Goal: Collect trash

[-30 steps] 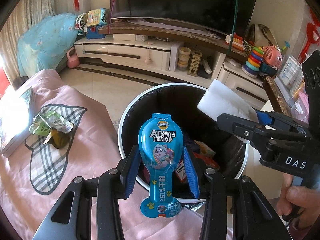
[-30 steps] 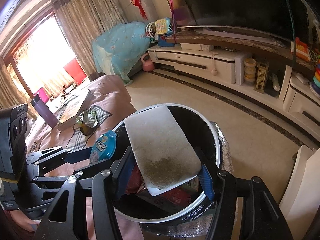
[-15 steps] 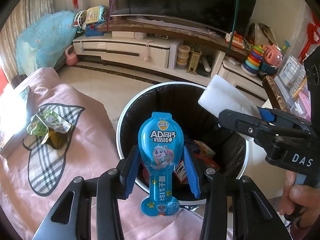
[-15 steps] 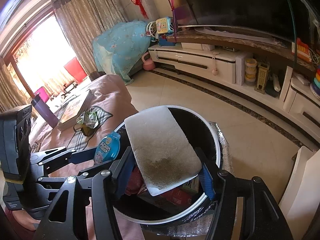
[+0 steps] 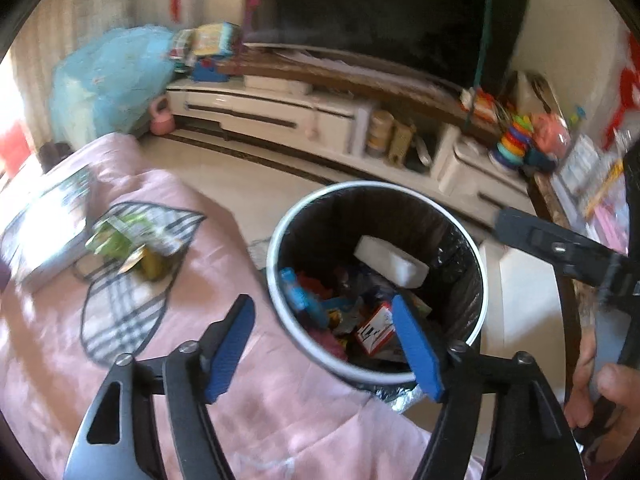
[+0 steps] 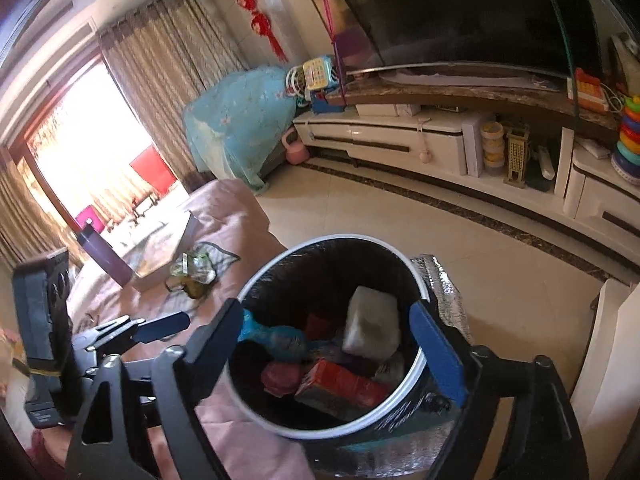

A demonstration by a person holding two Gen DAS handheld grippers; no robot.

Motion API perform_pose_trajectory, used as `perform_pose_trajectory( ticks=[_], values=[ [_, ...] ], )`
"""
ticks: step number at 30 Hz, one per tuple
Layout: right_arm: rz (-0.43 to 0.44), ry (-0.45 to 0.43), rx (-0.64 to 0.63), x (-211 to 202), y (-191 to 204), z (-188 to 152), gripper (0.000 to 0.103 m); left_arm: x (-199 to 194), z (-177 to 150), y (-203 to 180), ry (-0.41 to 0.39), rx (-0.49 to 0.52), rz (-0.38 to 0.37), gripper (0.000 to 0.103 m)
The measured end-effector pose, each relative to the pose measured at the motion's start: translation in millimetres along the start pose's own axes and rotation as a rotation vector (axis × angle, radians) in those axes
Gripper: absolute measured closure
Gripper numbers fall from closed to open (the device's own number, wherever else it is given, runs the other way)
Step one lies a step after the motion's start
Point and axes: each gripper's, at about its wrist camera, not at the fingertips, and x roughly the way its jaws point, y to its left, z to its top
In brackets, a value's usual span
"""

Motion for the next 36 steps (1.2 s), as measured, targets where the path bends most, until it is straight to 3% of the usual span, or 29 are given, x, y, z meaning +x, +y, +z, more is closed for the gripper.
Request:
perform_pose_trajectory(
  ticks=[3, 12, 15, 21, 25, 28, 31, 34, 36],
  values=[
    [0.036, -0.037, 0.048, -19, 5, -12, 0.006, -21, -28, 8, -0.038, -0.058, -0.030, 0.022],
    [0.092, -0.108, 0.075, -64, 39, -73, 0.002, -70, -119, 33, -0.073, -0.167, -0.063, 0.022],
    [0.071, -0.121, 0.055, -72, 52, -96, 0.002, -87, -140, 38, -0.083, -0.169, -0.065, 0.022],
    [0.012, -0.162, 0.043, -86, 74, -137, 0.002, -138, -177, 36, -0.192, -0.159, -0.010, 0.022],
    [-0.050, -0.223, -0.019, -109, 93, -136, 0.002, -179, -187, 25, -0.313, -0.122, 0.049, 0.020],
    [-0.136, -0.398, -0.133, -152, 122, -129, 0.000, -216, -192, 17, -0.440, -0.104, 0.118, 0.000],
    [-0.220, -0.574, -0.274, -176, 147, -135, 0.000, -238, -200, 12, -0.522, -0.087, 0.217, 0.001],
    [-0.288, -0.573, -0.325, -166, 157, -145, 0.000, -246, -204, 13, -0.532, -0.086, 0.253, 0.001],
    [-0.282, -0.529, -0.325, -152, 156, -154, 0.000, -250, -208, 15, -0.541, -0.093, 0.274, 0.001]
  ],
)
